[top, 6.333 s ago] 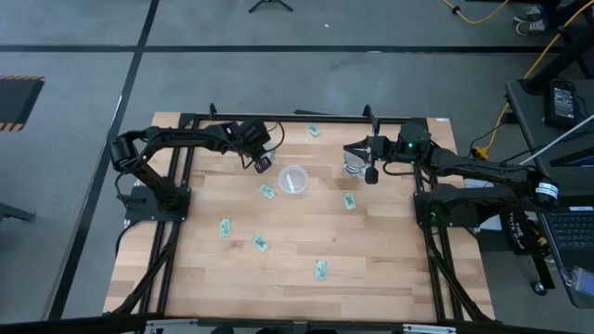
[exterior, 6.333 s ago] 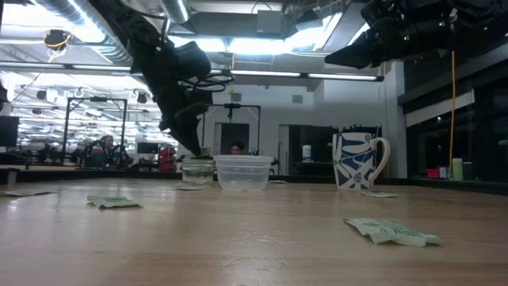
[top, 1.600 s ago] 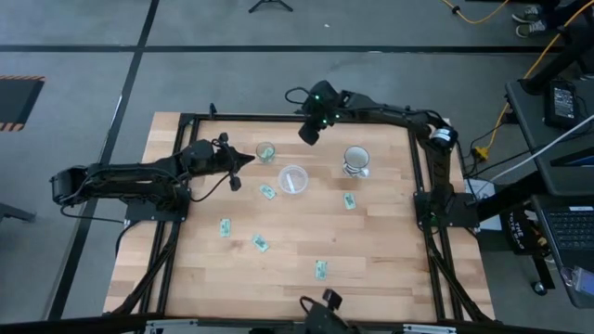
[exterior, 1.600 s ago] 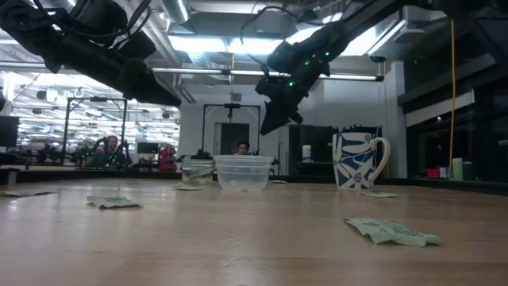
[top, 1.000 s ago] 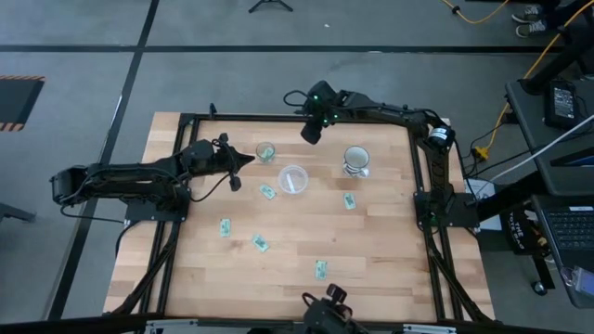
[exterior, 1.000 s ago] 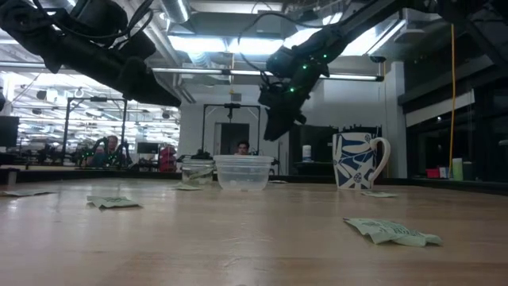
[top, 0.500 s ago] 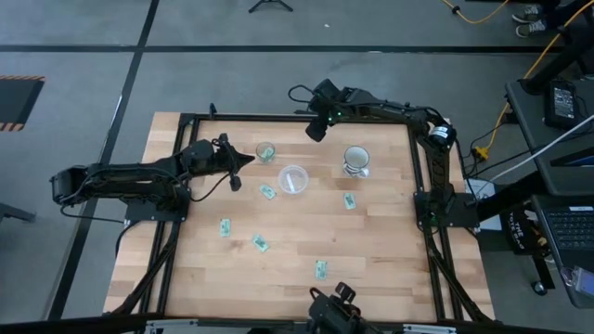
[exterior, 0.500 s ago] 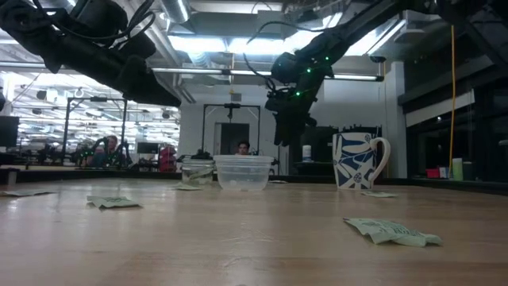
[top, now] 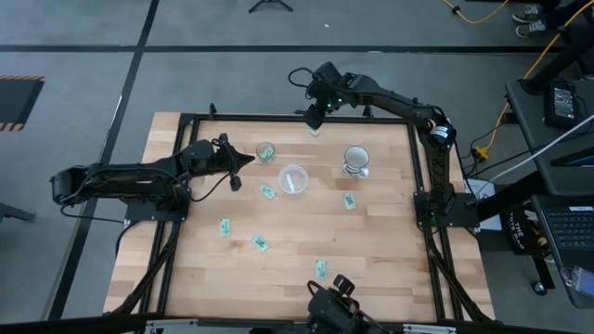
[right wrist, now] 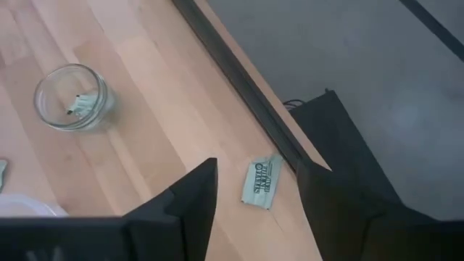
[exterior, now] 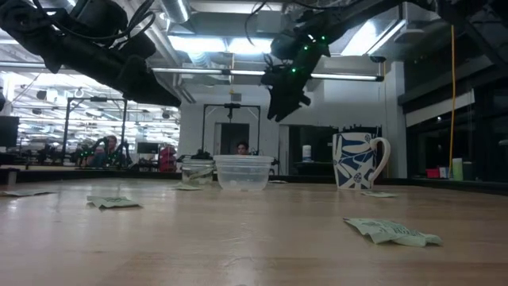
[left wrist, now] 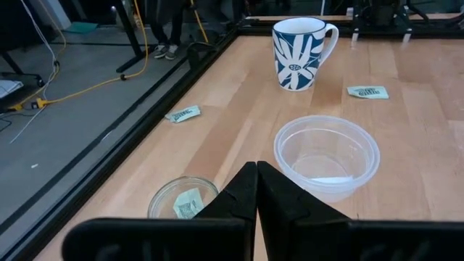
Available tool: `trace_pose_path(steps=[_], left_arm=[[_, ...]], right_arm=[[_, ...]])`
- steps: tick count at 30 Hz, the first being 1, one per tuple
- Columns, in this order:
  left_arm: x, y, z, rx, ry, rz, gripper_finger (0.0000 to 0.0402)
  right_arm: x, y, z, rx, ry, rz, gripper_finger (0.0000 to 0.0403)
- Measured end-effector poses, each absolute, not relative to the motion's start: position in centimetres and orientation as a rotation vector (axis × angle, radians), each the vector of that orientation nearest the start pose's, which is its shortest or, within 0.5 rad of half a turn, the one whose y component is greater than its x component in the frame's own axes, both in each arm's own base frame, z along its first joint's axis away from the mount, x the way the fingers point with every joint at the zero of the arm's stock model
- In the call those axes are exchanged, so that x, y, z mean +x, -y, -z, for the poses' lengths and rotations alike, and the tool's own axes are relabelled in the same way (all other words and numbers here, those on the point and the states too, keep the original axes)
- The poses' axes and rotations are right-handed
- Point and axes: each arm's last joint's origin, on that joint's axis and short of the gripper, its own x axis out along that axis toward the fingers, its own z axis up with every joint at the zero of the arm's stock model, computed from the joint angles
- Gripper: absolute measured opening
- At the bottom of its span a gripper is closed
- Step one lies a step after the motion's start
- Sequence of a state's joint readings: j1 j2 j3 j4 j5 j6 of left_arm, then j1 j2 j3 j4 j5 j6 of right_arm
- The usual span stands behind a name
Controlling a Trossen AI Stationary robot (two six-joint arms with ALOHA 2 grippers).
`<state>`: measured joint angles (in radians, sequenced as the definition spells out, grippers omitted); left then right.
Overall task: Pick and place Stevia / Truvia into bins
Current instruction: Put the stevia packet into the transparent container
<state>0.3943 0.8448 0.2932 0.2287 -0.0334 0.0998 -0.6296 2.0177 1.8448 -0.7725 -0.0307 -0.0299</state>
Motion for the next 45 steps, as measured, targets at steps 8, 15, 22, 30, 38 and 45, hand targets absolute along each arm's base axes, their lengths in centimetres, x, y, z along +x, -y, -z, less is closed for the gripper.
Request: trace_pose_path(steps=[8, 15, 22, 30, 38, 45], left_arm=[[16.3, -6.9, -19.3, 0.039, -0.34, -0.408, 0.0006], [16.3, -6.9, -19.3, 0.04, -0.341, -0.408, 0.0006], [16.3, -6.9, -19.3, 0.056, -0.344, -0.405, 0.0006], [16.3, -6.9, -19.3, 0.056, -0.344, -0.406, 0.0006], [16.3, -6.9, -19.3, 0.055, -0.344, -0.406, 0.0006], [16.3, -6.9, -19.3, 0.054, -0.344, -0.406, 0.0006]], right_arm=[[37.8, 27.5, -24.4, 0.323, -0.966, 0.497, 0.0192], [39.5, 29.3, -24.6, 0.32, -1.004, 0.488, 0.0192], [39.9, 29.5, -23.1, 0.387, -1.089, 0.495, 0.0192], [39.8, 30.6, -19.8, 0.405, -1.17, 0.482, 0.0192], [39.2, 31.1, -19.0, 0.461, -1.194, 0.514, 0.0192], [38.9, 30.8, -17.4, 0.473, -1.226, 0.509, 0.0192]])
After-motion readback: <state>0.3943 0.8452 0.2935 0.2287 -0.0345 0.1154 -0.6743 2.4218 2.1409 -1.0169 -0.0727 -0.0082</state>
